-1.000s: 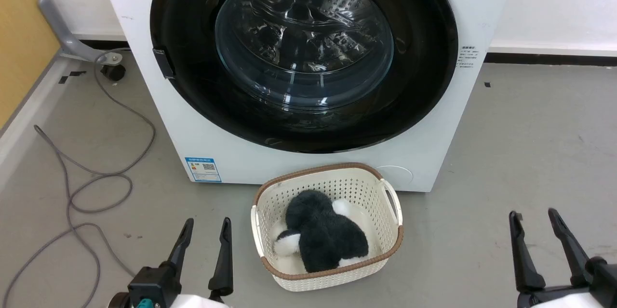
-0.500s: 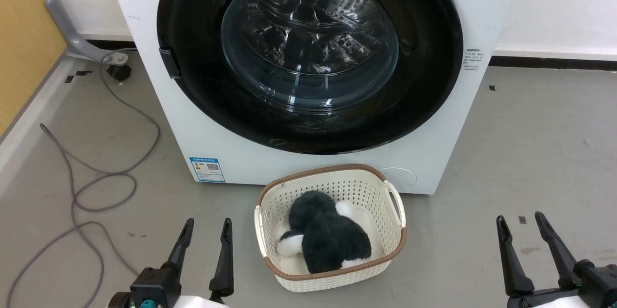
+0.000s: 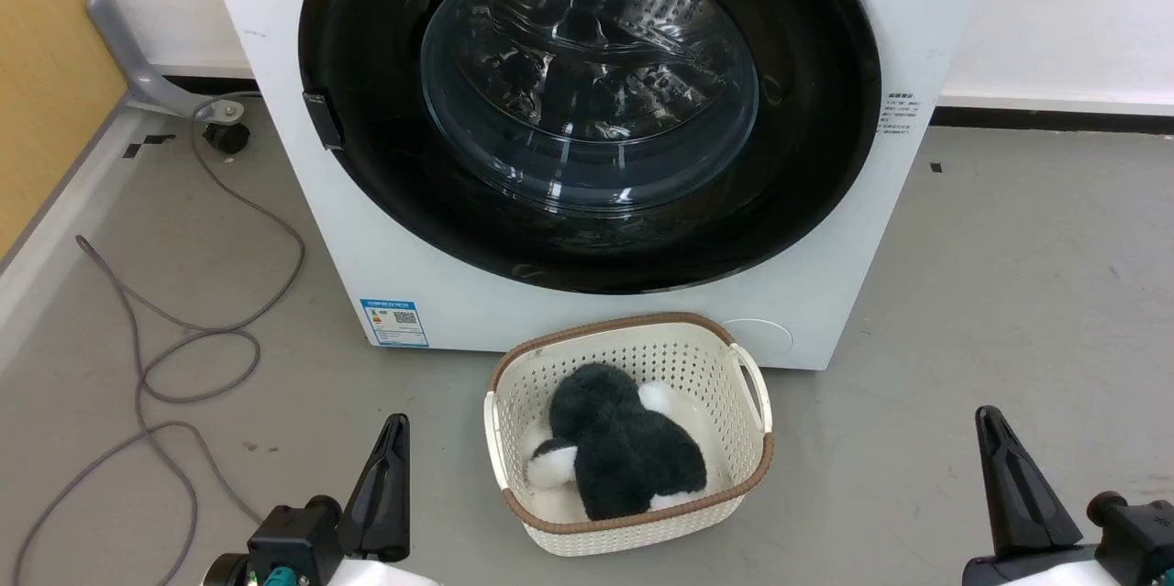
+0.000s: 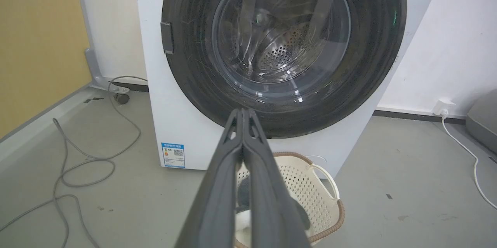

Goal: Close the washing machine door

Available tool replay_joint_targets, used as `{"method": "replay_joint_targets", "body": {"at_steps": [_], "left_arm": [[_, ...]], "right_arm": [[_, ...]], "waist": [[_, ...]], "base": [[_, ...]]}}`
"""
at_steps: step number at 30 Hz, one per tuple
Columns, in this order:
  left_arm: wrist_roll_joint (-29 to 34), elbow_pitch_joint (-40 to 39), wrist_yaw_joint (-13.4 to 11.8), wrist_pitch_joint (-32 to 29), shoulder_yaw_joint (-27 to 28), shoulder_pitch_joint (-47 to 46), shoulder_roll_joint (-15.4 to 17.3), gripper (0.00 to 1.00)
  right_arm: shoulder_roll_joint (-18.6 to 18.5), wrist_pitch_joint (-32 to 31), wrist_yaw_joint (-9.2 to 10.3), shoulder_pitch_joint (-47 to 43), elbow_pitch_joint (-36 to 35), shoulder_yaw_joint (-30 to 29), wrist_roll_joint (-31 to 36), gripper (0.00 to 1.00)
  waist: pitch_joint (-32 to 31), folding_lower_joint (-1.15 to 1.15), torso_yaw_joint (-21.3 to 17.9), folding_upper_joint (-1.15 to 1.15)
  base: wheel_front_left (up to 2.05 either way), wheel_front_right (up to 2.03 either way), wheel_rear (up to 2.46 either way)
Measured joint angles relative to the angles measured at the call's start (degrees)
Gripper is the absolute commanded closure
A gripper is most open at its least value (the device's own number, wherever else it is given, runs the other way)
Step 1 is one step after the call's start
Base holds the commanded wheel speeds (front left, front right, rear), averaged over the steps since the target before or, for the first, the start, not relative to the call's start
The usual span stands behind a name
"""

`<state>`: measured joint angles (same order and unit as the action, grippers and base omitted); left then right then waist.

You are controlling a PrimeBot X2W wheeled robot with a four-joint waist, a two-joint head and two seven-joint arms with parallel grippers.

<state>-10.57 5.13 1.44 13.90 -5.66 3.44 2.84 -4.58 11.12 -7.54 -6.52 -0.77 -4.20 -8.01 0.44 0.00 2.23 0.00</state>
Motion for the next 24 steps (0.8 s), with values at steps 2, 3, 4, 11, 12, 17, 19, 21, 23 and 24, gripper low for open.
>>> {"method": "replay_joint_targets", "body": {"at_steps": [2, 3, 4, 11, 12, 17, 19, 21, 23, 24], "left_arm": [[0.19, -0.03, -0.01, -0.29, 0.11, 0.00, 0.00, 1.00], [0.40, -0.05, -0.01, -0.34, 0.18, 0.00, 0.00, 1.00], [0.42, -0.08, -0.01, -0.37, 0.21, 0.00, 0.00, 1.00], [0.99, -0.40, -0.01, -1.30, 0.56, -0.01, 0.00, 1.00], [1.01, -0.43, -0.01, -1.34, 0.59, -0.01, 0.00, 1.00], [1.43, -0.68, -0.01, -1.87, 0.77, -0.02, 0.00, 1.00], [1.54, -0.77, -0.02, -2.26, 0.87, -0.04, 0.00, 1.00], [1.88, -0.85, -0.03, -2.36, 0.94, -0.09, 0.00, 1.00], [1.99, -0.94, -0.11, -2.56, 1.04, -0.18, 0.00, 1.00], [2.02, -0.99, -0.22, -2.82, 1.08, -0.19, 0.00, 1.00]], "right_arm": [[0.01, -0.22, 0.00, 0.02, 0.00, 0.07, 0.07, 1.00], [0.01, -0.31, 0.00, 0.03, 0.00, 0.10, 0.08, 1.00], [0.01, -0.44, 0.00, 0.04, 0.01, 0.13, 0.09, 1.00], [0.05, -1.03, 0.00, 0.20, 0.03, 0.41, 0.54, 1.00], [0.05, -1.05, 0.00, 0.23, 0.03, 0.45, 0.66, 1.00], [0.09, -1.53, 0.00, 0.27, 0.05, 0.64, 1.01, 1.00], [0.10, -1.80, 0.00, 0.34, 0.05, 0.69, 1.02, 1.00], [0.12, -1.97, 0.00, 0.46, 0.07, 0.75, 1.11, 1.00], [0.13, -2.02, 0.00, 0.69, 0.08, 0.82, 1.29, 1.00], [0.13, -2.03, 0.00, 0.76, 0.08, 0.83, 1.40, 1.00]], "waist": [[-0.01, 0.00, -0.04, 0.00], [-0.01, 0.00, -0.06, 0.00], [-0.01, 0.00, -0.08, 0.00], [-0.04, 0.00, -0.21, 0.00], [-0.04, 0.00, -0.23, 0.00], [-0.06, 0.00, -0.33, 0.00], [-0.07, 0.00, -0.37, 0.00], [-0.08, 0.00, -0.40, 0.00], [-0.08, 0.01, -0.44, 0.00], [-0.09, 0.00, -0.46, 0.00]], "base": [[0.00, 0.00, 0.00], [0.00, 0.00, 0.00], [0.00, 0.00, 0.00], [0.00, 0.00, 0.00], [0.00, 0.00, 0.00], [0.00, 0.00, 0.00], [0.00, 0.00, 0.00], [0.00, 0.00, 0.00], [0.00, 0.00, 0.00], [0.00, 0.00, 0.00]]}}
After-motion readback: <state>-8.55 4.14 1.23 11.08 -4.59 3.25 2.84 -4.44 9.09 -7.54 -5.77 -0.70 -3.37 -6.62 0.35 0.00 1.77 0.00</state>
